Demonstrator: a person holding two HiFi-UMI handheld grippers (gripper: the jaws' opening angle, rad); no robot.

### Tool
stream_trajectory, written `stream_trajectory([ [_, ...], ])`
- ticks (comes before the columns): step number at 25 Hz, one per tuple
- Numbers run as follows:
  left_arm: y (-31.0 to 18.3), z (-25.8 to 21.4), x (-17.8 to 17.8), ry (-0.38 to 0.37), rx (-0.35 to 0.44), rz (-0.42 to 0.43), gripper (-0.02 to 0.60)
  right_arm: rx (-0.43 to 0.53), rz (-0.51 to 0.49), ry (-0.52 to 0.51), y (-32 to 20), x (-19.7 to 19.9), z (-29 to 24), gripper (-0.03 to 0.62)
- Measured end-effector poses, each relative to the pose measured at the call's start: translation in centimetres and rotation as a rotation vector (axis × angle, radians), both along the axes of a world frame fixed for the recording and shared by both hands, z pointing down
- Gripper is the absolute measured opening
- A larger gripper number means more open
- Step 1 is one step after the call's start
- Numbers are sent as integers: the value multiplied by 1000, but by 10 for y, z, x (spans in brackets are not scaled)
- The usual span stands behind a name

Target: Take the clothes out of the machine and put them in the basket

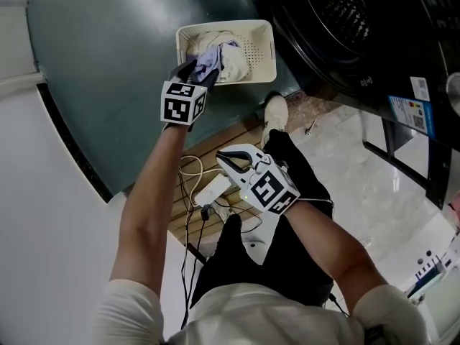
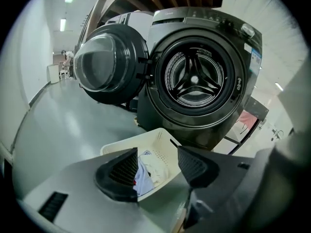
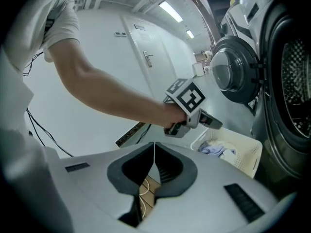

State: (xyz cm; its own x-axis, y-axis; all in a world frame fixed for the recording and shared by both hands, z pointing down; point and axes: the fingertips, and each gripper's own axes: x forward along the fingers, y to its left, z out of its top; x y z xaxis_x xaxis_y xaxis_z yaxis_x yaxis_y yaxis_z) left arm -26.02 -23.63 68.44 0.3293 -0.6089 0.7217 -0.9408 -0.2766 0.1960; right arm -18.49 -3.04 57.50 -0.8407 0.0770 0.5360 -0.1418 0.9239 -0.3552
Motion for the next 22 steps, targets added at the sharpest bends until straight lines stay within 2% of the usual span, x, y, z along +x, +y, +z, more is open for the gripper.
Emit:
stream_trajectory([
  [4, 24, -42, 9, -6, 19, 11, 248, 6, 29, -82, 5, 9, -4, 12],
  [8, 62, -101, 12, 20, 56, 17, 241, 78, 62, -98, 9, 21, -32, 12],
  [10, 80, -133, 14, 40, 84, 22, 229, 124, 82, -82, 6, 28, -54, 12],
  [22, 218, -313, 41, 159, 240, 58, 164, 206, 239, -119, 32, 70, -209, 12],
])
